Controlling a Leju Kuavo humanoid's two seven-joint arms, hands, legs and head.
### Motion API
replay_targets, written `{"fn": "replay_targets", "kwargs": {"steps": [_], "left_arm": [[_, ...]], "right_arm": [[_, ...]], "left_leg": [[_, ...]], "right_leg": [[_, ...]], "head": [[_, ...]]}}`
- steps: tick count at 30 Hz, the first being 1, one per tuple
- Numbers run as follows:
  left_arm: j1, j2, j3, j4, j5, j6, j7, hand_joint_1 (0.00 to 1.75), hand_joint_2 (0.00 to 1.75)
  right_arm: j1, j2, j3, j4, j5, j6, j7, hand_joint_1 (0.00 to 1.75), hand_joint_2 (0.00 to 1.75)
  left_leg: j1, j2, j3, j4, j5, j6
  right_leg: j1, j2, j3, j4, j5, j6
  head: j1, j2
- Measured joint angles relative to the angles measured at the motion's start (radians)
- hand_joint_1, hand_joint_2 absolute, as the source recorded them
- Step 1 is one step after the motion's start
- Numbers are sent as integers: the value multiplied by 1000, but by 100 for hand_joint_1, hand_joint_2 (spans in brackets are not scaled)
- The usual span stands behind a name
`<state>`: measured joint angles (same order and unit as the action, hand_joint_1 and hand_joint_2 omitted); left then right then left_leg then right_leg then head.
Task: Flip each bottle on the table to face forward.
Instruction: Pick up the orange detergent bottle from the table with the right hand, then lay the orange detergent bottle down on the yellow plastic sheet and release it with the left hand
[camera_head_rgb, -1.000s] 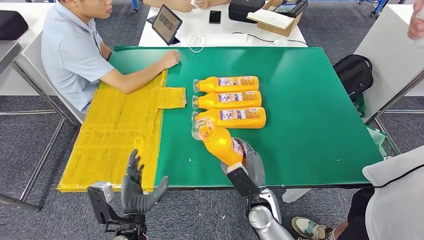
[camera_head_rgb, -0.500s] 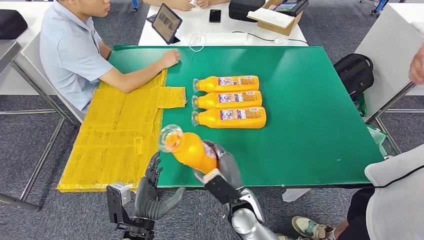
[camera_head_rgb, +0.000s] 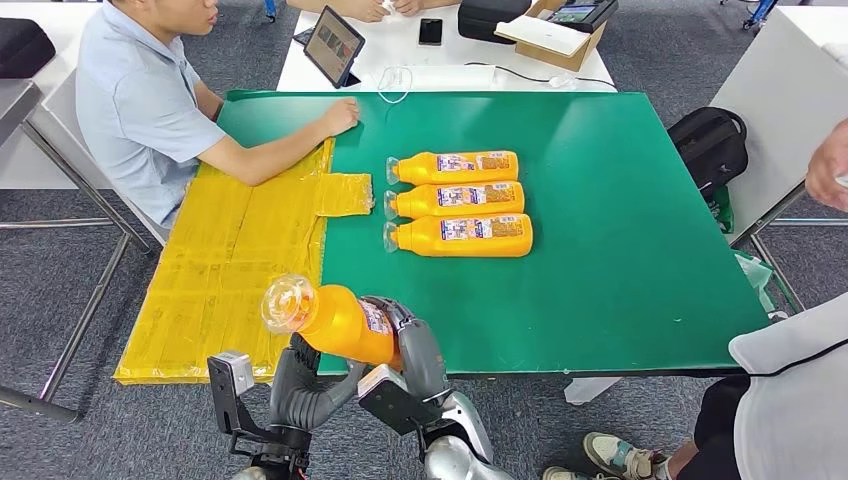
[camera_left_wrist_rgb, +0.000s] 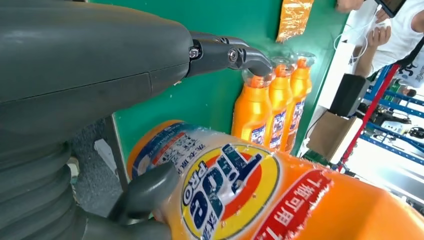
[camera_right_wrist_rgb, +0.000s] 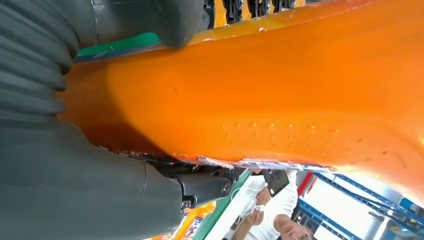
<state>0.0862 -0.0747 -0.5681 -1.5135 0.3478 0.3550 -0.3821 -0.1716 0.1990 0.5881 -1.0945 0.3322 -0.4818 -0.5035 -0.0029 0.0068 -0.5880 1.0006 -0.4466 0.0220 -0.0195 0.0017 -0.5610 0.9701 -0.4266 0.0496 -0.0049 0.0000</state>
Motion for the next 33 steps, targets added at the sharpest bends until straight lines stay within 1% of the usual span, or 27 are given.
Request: {"fn": "replay_targets", "kwargs": {"steps": [7,8,9,10,11,12,13,14,15,16,17,19,21,22,23,26,29,33], "left_arm": [[-7,0,-11,-8,17,-46,0,0,175],[-8,0,-12,-9,18,-49,0,2,175],[-9,0,-13,-10,18,-51,0,8,175],[-10,0,-14,-11,21,-54,1,31,175],[-11,0,-13,-11,32,-60,5,61,175],[-12,0,-12,-11,49,-71,12,95,175],[-13,0,-10,-12,70,-86,19,133,175],[-13,1,-7,-12,89,-105,24,153,175],[-14,1,-4,-13,102,-123,26,167,175],[-14,2,-1,-13,108,-136,26,175,175],[-14,3,3,-13,109,-146,25,175,175],[-15,4,11,-13,107,-154,24,175,175],[-15,4,19,-13,110,-160,27,175,175],[-15,4,22,-13,116,-165,31,175,175],[-15,5,25,-13,130,-174,40,175,175],[-13,9,33,-13,193,-210,75,175,175],[-13,14,46,-14,252,-247,106,175,175],[-8,15,57,-21,297,-282,115,175,175]], "right_arm": [[-10,8,34,39,11,-9,0,175,175],[-11,9,38,44,12,-9,0,175,175],[-12,9,41,49,13,-8,0,175,175],[-14,10,45,54,16,-6,0,175,175],[-16,10,49,61,18,-4,1,175,175],[-19,11,53,68,19,0,1,175,175],[-23,12,57,75,18,6,1,175,175],[-26,13,60,83,15,12,1,175,175],[-31,15,62,91,11,17,0,175,175],[-35,17,64,99,7,23,-1,175,175],[-40,19,66,106,3,27,-4,175,175],[-50,24,69,119,-5,35,-11,143,175],[-56,27,71,128,-15,43,-19,56,175],[-58,28,73,130,-20,48,-22,28,175],[-58,28,76,131,-27,53,-24,0,131],[-56,28,80,130,-48,63,-32,0,0],[-50,28,83,128,-64,60,-44,0,0],[-29,16,82,97,-84,26,-97,0,0]], "left_leg": [[0,0,0,0,0,0],[0,0,0,0,0,0],[0,0,0,0,0,0],[0,0,0,0,0,0],[0,0,0,0,0,0],[0,0,0,0,0,0],[0,0,0,0,0,0],[0,0,0,0,0,0],[0,0,0,0,0,0],[0,0,0,0,0,0],[0,0,0,0,0,0],[0,0,0,0,0,0],[0,0,0,0,0,0],[0,0,0,0,0,0],[0,0,0,0,0,0],[0,0,0,0,0,0],[0,0,0,0,0,0],[0,0,0,0,0,0]], "right_leg": [[0,0,0,0,0,0],[0,0,0,0,0,0],[0,0,0,0,0,0],[0,0,0,0,0,0],[0,0,0,0,0,0],[0,0,0,0,0,0],[0,0,0,0,0,0],[0,0,0,0,0,0],[0,0,0,0,0,0],[0,0,0,0,0,0],[0,0,0,0,0,0],[0,0,0,0,0,0],[0,0,0,0,0,0],[0,0,0,0,0,0],[0,0,0,0,0,0],[0,0,0,0,0,0],[0,0,-1,0,0,0],[0,0,-1,0,0,0]], "head": [[0,0],[0,0],[0,0],[0,0],[0,0],[0,0],[0,0],[0,0],[0,0],[0,0],[0,0],[0,0],[0,0],[0,0],[0,0],[0,0],[0,0],[0,0]]}}
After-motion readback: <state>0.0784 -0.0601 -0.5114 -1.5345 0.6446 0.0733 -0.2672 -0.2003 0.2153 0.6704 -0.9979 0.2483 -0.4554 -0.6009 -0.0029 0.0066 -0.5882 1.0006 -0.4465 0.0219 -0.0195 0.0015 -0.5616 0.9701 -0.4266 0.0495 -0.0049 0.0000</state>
